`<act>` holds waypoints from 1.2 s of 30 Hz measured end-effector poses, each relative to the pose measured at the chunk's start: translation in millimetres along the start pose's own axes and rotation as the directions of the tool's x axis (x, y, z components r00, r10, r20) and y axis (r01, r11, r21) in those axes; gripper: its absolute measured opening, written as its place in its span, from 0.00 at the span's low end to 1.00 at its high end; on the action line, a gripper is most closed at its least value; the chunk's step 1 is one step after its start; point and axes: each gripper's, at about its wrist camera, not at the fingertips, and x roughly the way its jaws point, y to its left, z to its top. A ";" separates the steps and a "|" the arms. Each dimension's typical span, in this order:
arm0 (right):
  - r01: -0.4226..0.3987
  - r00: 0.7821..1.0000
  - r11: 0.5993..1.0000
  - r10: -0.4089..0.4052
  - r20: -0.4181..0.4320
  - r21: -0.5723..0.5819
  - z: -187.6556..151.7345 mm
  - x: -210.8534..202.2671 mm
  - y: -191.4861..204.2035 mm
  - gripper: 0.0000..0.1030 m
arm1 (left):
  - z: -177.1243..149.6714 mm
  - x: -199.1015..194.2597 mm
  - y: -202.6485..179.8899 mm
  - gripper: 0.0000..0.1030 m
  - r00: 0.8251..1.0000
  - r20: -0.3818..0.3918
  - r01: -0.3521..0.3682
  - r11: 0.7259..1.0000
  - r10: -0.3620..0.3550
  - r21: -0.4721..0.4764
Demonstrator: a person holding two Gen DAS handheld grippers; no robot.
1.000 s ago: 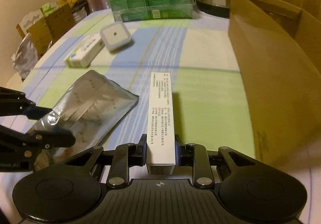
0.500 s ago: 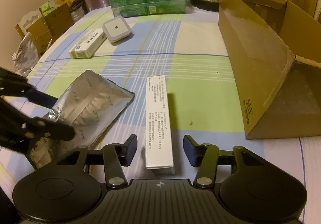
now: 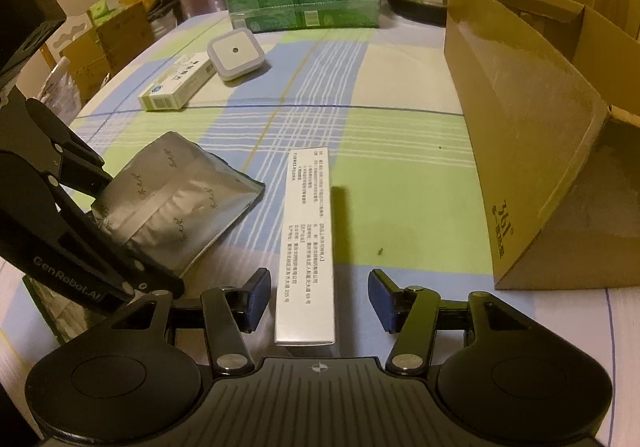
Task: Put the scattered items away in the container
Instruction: 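Carry the foil pouch and long white box toward the cardboard box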
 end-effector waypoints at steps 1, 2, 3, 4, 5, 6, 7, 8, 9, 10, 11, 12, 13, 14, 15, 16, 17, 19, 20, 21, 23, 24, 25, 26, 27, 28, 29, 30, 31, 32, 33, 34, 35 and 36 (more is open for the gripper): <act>-0.002 1.000 1.000 0.002 0.001 0.000 -0.3 0.2 0.0 0.50 | 0.1 -0.4 0.2 0.48 1.000 -0.003 0.002 1.000 -0.002 0.001; -0.004 1.000 1.000 0.004 0.001 0.001 -0.3 0.5 0.0 0.50 | -0.5 -1.3 0.9 0.46 1.000 -0.004 0.005 1.000 -0.005 0.000; -0.007 1.000 1.000 0.007 0.002 0.002 -0.3 0.5 -0.1 0.50 | -1.0 -2.5 1.7 0.41 1.000 0.001 0.004 1.000 -0.004 0.000; -0.009 1.000 1.000 0.009 0.004 0.004 -0.1 0.1 -0.1 0.50 | -1.9 -4.1 2.5 0.39 1.000 0.007 0.003 1.000 -0.003 0.002; -0.011 1.000 1.000 0.011 0.005 0.004 0.3 -0.4 0.3 0.50 | -2.9 -5.9 3.1 0.38 1.000 0.013 0.005 1.000 -0.005 0.004; -0.013 1.000 1.000 0.013 0.007 0.000 0.8 -1.0 1.0 0.50 | -3.8 -7.6 3.5 0.36 1.000 0.016 0.006 1.000 -0.006 0.006; -0.014 1.000 1.000 0.014 0.007 -0.002 1.5 -1.3 1.9 0.50 | -4.6 -8.8 3.9 0.36 1.000 0.014 0.006 1.000 -0.006 0.009; -0.016 1.000 1.000 0.016 0.008 -0.005 2.4 -1.6 2.8 0.50 | -5.0 -9.8 4.0 0.36 1.000 0.011 0.005 1.000 -0.005 0.015; -0.017 1.000 1.000 0.017 0.008 -0.011 3.5 -1.6 4.1 0.50 | -5.8 -10.7 3.8 0.36 1.000 0.009 0.005 1.000 -0.006 0.022; -0.016 1.000 1.000 0.016 0.010 -0.018 4.5 -1.5 5.4 0.50 | -6.6 -11.7 3.9 0.36 1.000 0.008 0.007 1.000 -0.007 0.026; -0.016 1.000 1.000 0.017 0.012 -0.025 5.9 -1.2 6.8 0.50 | -7.0 -12.6 3.5 0.36 1.000 0.010 0.007 1.000 -0.007 0.027; -0.018 1.000 0.999 0.018 0.010 -0.032 7.4 -0.3 8.2 0.50 | -5.0 -13.8 2.4 0.36 1.000 0.010 0.005 1.000 -0.006 0.028; -0.019 1.000 0.999 0.019 0.007 -0.037 8.2 1.3 9.2 0.50 | -2.6 -15.1 1.2 0.36 1.000 0.011 0.002 1.000 -0.002 0.030; -0.018 1.000 0.999 0.018 0.004 -0.042 9.3 3.2 10.2 0.50 | -2.5 -15.8 1.2 0.36 1.000 0.012 -0.002 1.000 0.002 0.031; -0.013 1.000 0.999 0.013 -0.001 -0.049 10.4 5.2 11.2 0.50 | -2.5 -16.4 1.8 0.36 1.000 0.015 -0.005 1.000 0.005 0.030; -0.010 1.000 0.998 0.010 -0.004 -0.054 11.2 7.2 11.5 0.50 | -2.0 -16.9 2.7 0.36 1.000 0.017 -0.007 1.000 0.007 0.028; -0.006 1.000 0.998 0.005 -0.006 -0.055 12.3 9.0 11.6 0.50 | -1.2 -17.2 3.4 0.36 1.000 0.019 -0.009 1.000 0.008 0.025; 0.005 1.000 0.998 -0.005 -0.009 -0.058 14.4 12.1 11.0 0.50 | -0.5 -17.5 4.3 0.36 1.000 0.022 -0.010 1.000 0.009 0.021; 0.010 1.000 0.998 -0.011 -0.012 -0.060 15.4 13.9 10.8 0.50 | -0.5 -17.9 4.3 0.36 1.000 0.024 -0.009 1.000 0.009 0.020; 0.010 1.000 0.998 -0.011 -0.012 -0.056 16.4 15.5 10.5 0.50 | -0.6 -18.2 4.2 0.36 1.000 0.025 -0.008 1.000 0.007 0.018; 0.012 1.000 0.998 -0.013 -0.013 -0.059 17.1 17.4 10.7 0.47 | -0.3 -17.9 4.1 0.36 1.000 0.028 -0.004 1.000 0.004 0.017; 0.013 1.000 0.998 -0.014 -0.013 -0.062 17.2 18.8 10.9 0.39 | -0.3 -17.6 3.8 0.36 1.000 0.029 -0.004 1.000 0.003 0.017; 0.011 1.000 0.998 -0.012 -0.014 -0.061 16.8 19.7 10.4 0.23 | -0.5 -17.5 3.6 0.36 1.000 0.029 -0.004 1.000 0.003 0.016; 0.012 1.000 0.998 -0.013 -0.013 -0.059 16.5 20.2 9.7 0.23 | -0.8 -17.6 3.5 0.36 1.000 0.030 -0.004 1.000 0.003 0.016; 0.012 1.000 0.998 -0.013 -0.009 -0.059 15.9 19.2 9.4 0.23 | -1.1 -18.1 3.2 0.36 1.000 0.031 -0.003 1.000 0.003 0.014; 0.013 1.000 0.998 -0.013 -0.004 -0.058 15.7 17.2 9.6 0.23 | -1.5 -18.9 3.0 0.36 0.999 0.033 -0.001 1.000 0.001 0.013; 0.014 1.000 0.998 -0.014 0.003 -0.061 14.9 14.4 10.0 0.22 | -1.9 -20.2 2.7 0.36 0.999 0.036 -0.001 1.000 0.000 0.012; 0.016 1.000 0.998 -0.016 0.010 -0.064 13.8 11.2 10.5 0.22 | -2.7 -21.8 2.5 0.36 0.999 0.039 -0.001 1.000 0.001 0.011; 0.017 1.000 0.998 -0.016 0.016 -0.063 13.0 8.0 10.8 0.22 | -3.1 -23.1 2.4 0.36 0.999 0.041 -0.002 1.000 0.002 0.009; 0.014 1.000 0.998 -0.013 0.020 -0.060 12.9 5.2 10.9 0.22 | -3.3 -24.3 2.2 0.36 0.999 0.043 -0.004 1.000 0.003 0.008; 0.013 1.000 0.998 -0.012 0.022 -0.058 12.3 2.0 11.4 0.22 | -3.5 -25.7 1.8 0.36 0.999 0.045 -0.004 1.000 0.004 0.006; 0.012 1.000 0.998 -0.011 0.026 -0.059 12.1 -1.2 12.6 0.22 | -3.8 -27.3 1.6 0.36 0.999 0.048 -0.005 1.000 0.005 0.004; 0.012 0.999 0.998 -0.010 0.031 -0.058 11.7 -4.3 13.7 0.22 | -4.0 -29.1 1.2 0.36 0.999 0.050 -0.005 1.000 0.005 0.003; 0.012 0.999 0.998 -0.010 0.036 -0.059 11.2 -7.4 14.7 0.22 | -4.3 -31.6 0.4 0.36 0.999 0.054 -0.005 1.000 0.005 0.002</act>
